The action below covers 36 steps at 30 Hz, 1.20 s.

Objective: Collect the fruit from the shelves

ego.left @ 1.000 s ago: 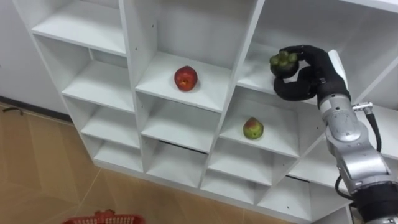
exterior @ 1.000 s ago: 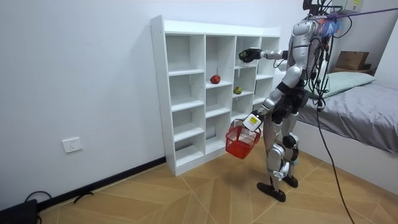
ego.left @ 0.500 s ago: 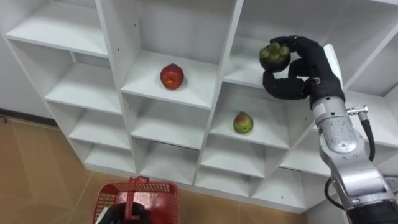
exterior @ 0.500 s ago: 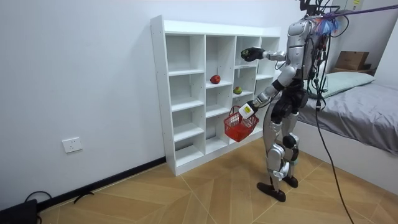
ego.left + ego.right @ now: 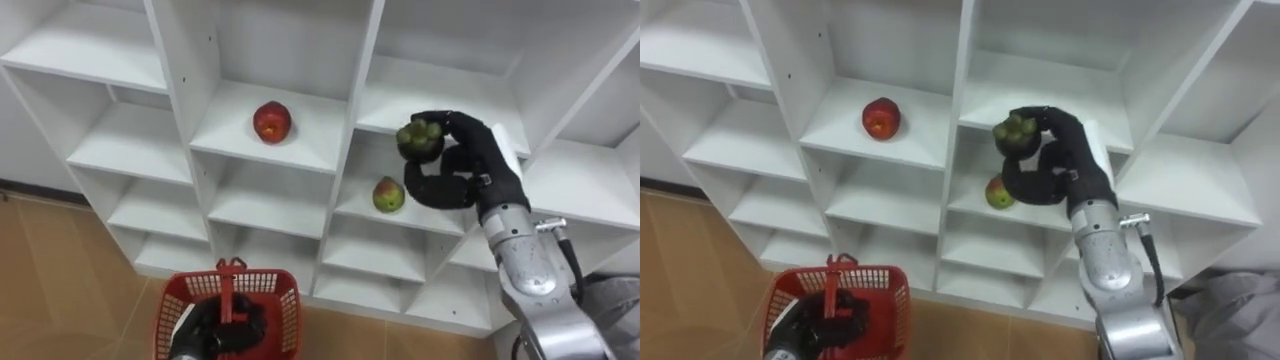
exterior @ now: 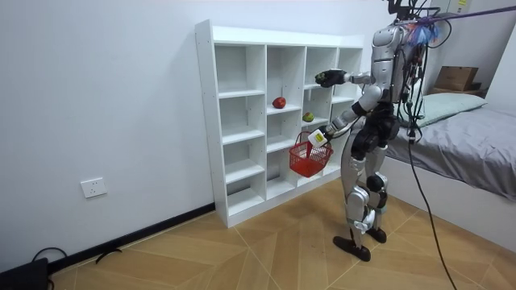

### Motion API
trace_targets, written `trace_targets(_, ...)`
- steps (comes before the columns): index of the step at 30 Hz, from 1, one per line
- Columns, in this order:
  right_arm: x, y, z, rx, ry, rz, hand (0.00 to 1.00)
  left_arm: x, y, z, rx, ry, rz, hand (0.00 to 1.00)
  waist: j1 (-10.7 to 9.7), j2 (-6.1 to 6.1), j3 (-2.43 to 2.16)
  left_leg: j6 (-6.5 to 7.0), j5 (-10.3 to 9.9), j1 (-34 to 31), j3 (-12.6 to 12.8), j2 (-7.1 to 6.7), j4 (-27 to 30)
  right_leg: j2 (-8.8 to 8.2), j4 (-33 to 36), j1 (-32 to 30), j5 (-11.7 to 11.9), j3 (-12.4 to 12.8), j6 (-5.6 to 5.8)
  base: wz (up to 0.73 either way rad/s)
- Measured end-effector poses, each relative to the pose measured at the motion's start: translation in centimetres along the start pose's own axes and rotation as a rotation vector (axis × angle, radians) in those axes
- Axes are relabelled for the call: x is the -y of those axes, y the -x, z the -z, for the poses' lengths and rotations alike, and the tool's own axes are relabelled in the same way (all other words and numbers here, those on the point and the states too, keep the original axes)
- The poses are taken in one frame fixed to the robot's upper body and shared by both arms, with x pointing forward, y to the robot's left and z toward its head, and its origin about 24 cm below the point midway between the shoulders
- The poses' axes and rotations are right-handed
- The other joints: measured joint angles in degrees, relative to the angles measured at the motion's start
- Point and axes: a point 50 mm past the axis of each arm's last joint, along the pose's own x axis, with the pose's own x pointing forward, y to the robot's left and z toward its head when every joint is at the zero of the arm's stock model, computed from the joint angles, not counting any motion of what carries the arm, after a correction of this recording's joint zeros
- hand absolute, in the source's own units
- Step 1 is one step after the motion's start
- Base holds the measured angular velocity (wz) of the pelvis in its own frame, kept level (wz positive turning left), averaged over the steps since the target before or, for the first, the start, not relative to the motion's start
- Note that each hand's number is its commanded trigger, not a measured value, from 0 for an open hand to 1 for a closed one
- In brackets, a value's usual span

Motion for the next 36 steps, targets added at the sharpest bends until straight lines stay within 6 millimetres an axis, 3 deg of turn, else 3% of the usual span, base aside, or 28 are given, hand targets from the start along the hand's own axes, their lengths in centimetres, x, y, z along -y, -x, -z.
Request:
trace_targets(4,-1.7,1.0,0.9,-0.036,0.0,-0.054,1.0,0.9,-0.1,-1.3,0.056,-0.002,0.051,1.0,-0.56,0.84,-0.18,0.01,0.01,0.02,0.01,-0.06,-0.01,-0.05,0.04,0.12,0.0,-0.19,0.0,0.01)
trace_targets(8,-3.5,1.9,1.7,-0.073,-0.008,-0.146,1.0,1.8,0.0,-1.8,0.078,-0.008,0.094,1.0,-1.09,1.22,0.03,0.01,0.01,0.0,0.05,-0.07,0.01,-0.06,0.01,0.12,0.0,-0.2,0.0,0.01)
trace_targets(15,-4.4,2.1,2.4,-0.105,-0.012,-0.198,1.0,3.2,0.1,-3.1,0.138,-0.004,0.163,1.0,-1.1,1.22,0.06,0.01,0.0,-0.19,0.09,-0.04,-0.14,-0.03,-0.04,-0.17,0.0,-0.42,0.0,0.0)
trace_targets(22,-6.5,3.2,5.4,-0.243,-0.006,-0.311,1.0,4.3,0.1,-3.1,0.139,-0.008,0.208,1.0,-0.91,0.99,0.11,0.01,0.01,-1.11,0.09,-0.06,-0.15,-0.06,-0.08,-1.13,0.0,-0.46,0.01,0.0)
trace_targets(25,-7.2,3.4,5.7,-0.256,0.002,-0.352,1.0,4.7,0.1,-3.2,0.14,-0.016,0.223,1.0,-0.68,0.99,0.15,0.01,0.01,-1.13,-0.01,-0.03,0.05,-0.06,-0.08,-1.25,0.0,-0.17,0.0,0.0)
trace_targets(31,-8.5,4.0,6.3,-0.293,0.044,-0.428,1.0,5.0,-0.2,-4.0,0.159,-0.01,0.237,1.0,0.56,0.38,0.7,0.01,0.01,-1.31,-0.04,-0.04,0.42,-0.08,0.06,-1.32,-0.01,-0.01,0.0,0.0)
trace_targets(36,-9.0,3.9,6.1,-0.29,0.052,-0.443,1.0,4.9,-0.2,-4.0,0.161,-0.011,0.232,1.0,0.64,0.29,0.69,0.05,-0.04,-2.09,-0.18,-0.06,0.77,-0.09,0.17,-1.65,-0.01,-0.02,0.0,0.0)
